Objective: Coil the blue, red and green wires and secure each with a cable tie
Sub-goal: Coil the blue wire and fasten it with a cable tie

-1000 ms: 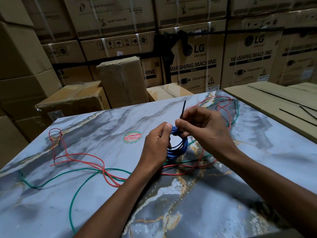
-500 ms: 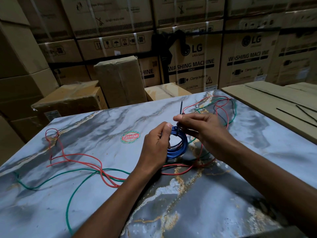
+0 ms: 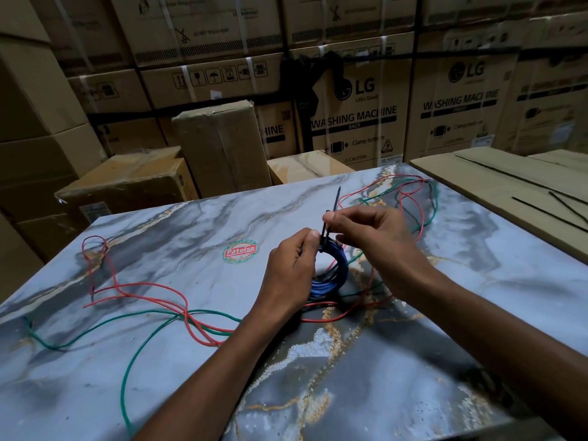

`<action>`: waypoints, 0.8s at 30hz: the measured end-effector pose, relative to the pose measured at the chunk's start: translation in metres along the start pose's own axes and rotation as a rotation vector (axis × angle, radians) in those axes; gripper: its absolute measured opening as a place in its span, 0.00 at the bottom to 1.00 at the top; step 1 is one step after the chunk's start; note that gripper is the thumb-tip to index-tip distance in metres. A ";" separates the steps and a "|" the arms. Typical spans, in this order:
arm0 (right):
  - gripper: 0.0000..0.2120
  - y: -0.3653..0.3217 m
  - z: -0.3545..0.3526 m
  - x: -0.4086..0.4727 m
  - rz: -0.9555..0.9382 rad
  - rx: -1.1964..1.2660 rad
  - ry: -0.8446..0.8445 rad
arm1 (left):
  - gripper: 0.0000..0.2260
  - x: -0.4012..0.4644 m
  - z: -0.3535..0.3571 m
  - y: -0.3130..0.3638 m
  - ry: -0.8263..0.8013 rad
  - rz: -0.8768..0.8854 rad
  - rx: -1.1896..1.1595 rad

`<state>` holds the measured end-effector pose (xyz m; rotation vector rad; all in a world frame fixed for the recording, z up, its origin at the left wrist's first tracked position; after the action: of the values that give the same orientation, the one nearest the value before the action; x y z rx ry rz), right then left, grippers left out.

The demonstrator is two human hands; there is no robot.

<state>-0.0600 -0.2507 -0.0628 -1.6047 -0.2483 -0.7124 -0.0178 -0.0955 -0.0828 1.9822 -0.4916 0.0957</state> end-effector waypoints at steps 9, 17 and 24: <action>0.13 0.005 0.001 0.001 -0.091 -0.279 0.010 | 0.17 0.006 0.001 -0.006 0.004 -0.112 -0.083; 0.19 -0.002 0.007 -0.005 -0.308 -0.662 -0.041 | 0.18 0.000 0.000 -0.002 0.080 -0.072 0.059; 0.20 0.000 0.001 -0.004 -0.227 -0.567 -0.090 | 0.20 -0.004 0.001 0.005 0.150 -0.047 0.150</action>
<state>-0.0628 -0.2485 -0.0656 -2.1742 -0.3157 -0.9409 -0.0230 -0.0969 -0.0801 2.1130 -0.3494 0.2566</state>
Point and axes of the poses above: each hand's wrist, its own x-axis towards the middle knuckle, its own z-axis out of the palm, y = z × x, the point moved 1 cm from there along x, towards the middle knuckle, and after that the axes turned 12 degrees about -z, right-handed, at the moved point
